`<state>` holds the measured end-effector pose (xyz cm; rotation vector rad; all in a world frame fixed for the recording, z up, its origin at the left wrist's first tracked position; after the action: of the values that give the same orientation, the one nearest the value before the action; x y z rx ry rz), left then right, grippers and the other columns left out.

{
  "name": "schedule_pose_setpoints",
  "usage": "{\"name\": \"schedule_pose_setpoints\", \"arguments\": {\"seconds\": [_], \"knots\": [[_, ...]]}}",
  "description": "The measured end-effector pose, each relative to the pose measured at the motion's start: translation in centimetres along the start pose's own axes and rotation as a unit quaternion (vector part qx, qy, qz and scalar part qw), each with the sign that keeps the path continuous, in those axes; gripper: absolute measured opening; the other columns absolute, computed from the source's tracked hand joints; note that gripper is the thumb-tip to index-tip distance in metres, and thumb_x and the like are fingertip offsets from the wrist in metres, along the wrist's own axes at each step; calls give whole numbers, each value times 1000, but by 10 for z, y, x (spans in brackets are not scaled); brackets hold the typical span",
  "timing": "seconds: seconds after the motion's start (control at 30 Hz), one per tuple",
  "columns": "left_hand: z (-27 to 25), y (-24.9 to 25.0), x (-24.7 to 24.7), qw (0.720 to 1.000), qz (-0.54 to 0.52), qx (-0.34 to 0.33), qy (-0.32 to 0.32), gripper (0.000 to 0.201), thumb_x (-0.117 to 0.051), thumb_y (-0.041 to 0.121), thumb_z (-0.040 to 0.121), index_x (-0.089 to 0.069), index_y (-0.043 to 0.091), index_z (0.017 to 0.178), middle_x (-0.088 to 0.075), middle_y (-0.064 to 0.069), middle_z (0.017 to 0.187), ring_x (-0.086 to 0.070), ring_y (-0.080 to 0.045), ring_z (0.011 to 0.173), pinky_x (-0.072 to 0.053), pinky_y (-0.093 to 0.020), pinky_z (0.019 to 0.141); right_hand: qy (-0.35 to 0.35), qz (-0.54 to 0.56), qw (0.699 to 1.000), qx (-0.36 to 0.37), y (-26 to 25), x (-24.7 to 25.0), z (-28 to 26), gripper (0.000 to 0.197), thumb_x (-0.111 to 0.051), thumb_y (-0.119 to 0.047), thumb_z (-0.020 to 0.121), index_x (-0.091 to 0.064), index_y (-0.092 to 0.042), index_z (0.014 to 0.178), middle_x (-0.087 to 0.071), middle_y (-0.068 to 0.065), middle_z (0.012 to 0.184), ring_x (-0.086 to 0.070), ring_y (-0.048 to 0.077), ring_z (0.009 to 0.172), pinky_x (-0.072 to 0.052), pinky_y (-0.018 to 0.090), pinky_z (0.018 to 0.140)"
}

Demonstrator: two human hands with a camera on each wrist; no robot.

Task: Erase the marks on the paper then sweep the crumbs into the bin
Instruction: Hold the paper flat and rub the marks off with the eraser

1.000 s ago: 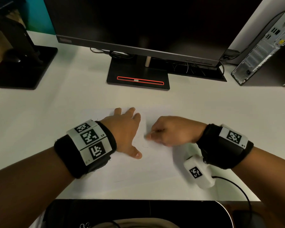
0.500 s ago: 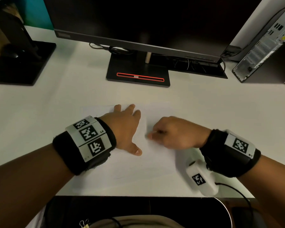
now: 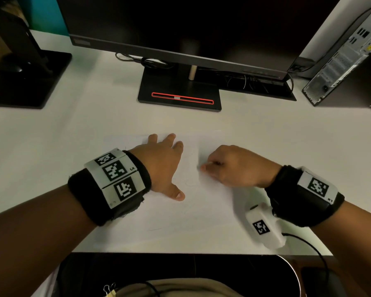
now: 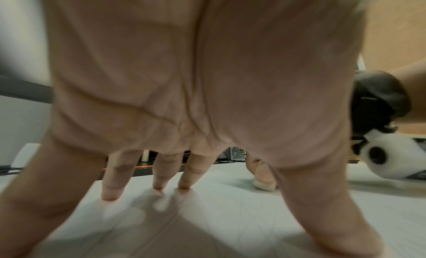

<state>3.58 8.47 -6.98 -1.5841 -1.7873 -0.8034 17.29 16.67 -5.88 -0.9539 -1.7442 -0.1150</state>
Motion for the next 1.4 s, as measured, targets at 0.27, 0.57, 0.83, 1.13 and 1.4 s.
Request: {"name": "schedule_pose_setpoints", "arguments": {"seconds": [0.27,0.57,0.83,1.13,1.4], "knots": [[-1,0,1,1000,1,0,4,128,-70,72,75,9,18,160,19,-1,167,9,-40,153,-30,-57,117,-10,17,1000,-2,-2,-5,-10,55,-48,-43,103,-59,0,72,-61,7,63,-50,16,56,-48,37,66],[-2,1,2,1000,-3,-3,10,128,-70,71,75,8,18,160,18,-2,167,8,-40,153,-29,-56,118,-12,-13,1000,22,-1,-11,-18,52,-47,-47,103,-55,-8,70,-57,0,64,-51,16,60,-44,33,64],[0,3,-6,999,-43,-26,8,113,-72,63,81,14,52,153,22,-1,166,18,-41,151,-28,-64,115,-32,-6,999,24,1,-13,-23,51,-47,-46,103,-55,-8,70,-56,-1,64,-47,10,56,-42,28,60],[-7,9,-9,998,-2,-28,-63,125,-77,75,63,23,71,138,40,-3,158,31,-44,145,-28,-64,115,-38,-12,999,22,-1,-10,-24,49,-48,-43,103,-57,-6,73,-60,1,66,-49,12,59,-43,28,62],[-8,10,-13,997,17,-24,-67,144,-84,76,49,31,69,134,46,-5,154,35,-46,143,-13,-74,114,-70,-22,994,80,-24,-28,-32,48,-48,-42,104,-50,-13,65,-48,-2,57,-46,11,53,-36,23,58]]}}
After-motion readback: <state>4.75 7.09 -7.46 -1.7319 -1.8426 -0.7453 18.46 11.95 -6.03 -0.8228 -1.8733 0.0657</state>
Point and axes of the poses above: each hand's wrist, its own z-axis towards the middle knuckle, its own x-axis out of the back of the hand, y = z × x, the point moved 6 cm from there along z, towards the middle knuckle
